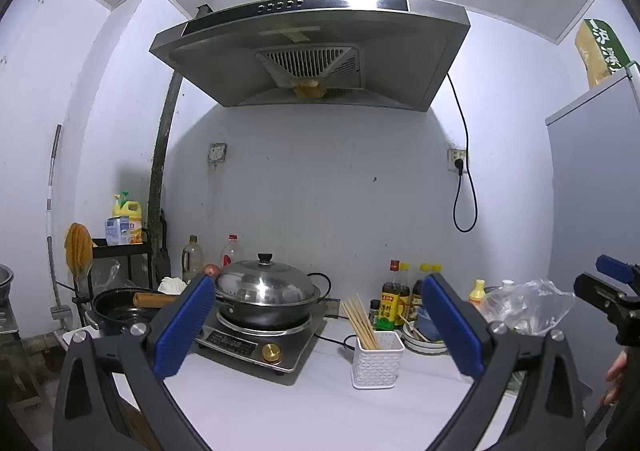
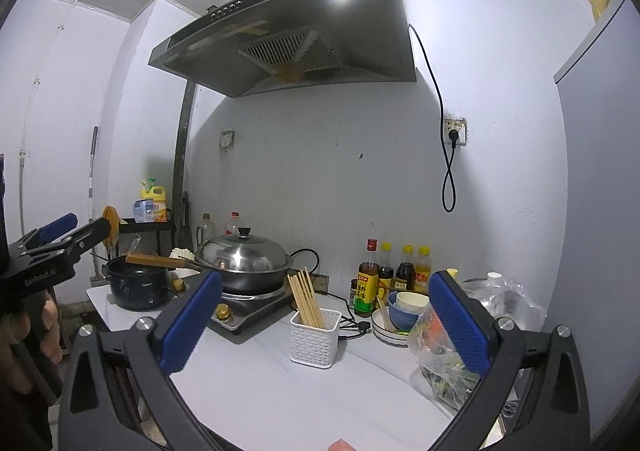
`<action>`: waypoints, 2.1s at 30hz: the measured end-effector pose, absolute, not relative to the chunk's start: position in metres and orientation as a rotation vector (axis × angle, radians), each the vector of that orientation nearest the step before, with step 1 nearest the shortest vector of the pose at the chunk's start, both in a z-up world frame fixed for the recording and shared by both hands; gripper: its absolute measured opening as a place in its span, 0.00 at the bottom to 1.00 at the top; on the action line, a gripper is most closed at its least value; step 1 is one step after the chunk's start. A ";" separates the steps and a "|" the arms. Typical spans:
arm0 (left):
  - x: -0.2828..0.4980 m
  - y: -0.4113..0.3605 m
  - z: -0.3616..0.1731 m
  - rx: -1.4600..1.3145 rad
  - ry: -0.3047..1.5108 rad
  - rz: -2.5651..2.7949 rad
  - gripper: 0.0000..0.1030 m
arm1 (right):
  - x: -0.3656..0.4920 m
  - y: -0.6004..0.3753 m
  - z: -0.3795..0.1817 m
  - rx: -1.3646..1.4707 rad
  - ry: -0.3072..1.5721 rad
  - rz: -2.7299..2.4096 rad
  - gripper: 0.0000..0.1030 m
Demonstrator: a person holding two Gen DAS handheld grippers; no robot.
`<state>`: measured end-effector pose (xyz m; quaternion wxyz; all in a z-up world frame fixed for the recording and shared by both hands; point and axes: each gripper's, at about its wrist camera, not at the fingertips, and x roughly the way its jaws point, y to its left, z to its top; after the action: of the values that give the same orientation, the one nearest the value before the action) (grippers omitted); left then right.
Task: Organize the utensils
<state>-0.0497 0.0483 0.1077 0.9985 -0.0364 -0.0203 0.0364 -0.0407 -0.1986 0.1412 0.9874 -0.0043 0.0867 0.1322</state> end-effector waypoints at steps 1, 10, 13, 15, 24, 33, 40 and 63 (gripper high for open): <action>-0.050 0.049 0.108 -0.073 -0.039 0.074 1.00 | -0.040 -0.198 0.141 -0.008 0.176 0.267 1.00; -0.049 0.051 0.107 -0.082 -0.027 0.067 1.00 | -0.030 -0.196 0.140 0.008 0.196 0.276 1.00; -0.049 0.051 0.107 -0.086 -0.024 0.065 1.00 | -0.029 -0.195 0.140 0.003 0.197 0.275 1.00; -0.049 0.050 0.107 -0.082 -0.024 0.064 1.00 | -0.028 -0.195 0.140 0.004 0.197 0.275 1.00; -0.048 0.048 0.107 -0.080 -0.023 0.066 1.00 | -0.028 -0.195 0.140 0.001 0.198 0.277 1.00; -0.047 0.049 0.107 -0.080 -0.023 0.065 1.00 | -0.028 -0.193 0.138 -0.003 0.206 0.280 1.00; -0.047 0.050 0.106 -0.085 -0.019 0.060 1.00 | -0.028 -0.193 0.136 0.000 0.206 0.279 1.00; -0.041 0.049 0.102 -0.091 0.004 0.046 1.00 | -0.030 -0.195 0.132 -0.006 0.213 0.268 1.00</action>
<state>-0.0409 0.0489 0.1016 0.9987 -0.0453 0.0020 0.0228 -0.0300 -0.1946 0.1317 0.9854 -0.0029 0.1062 0.1332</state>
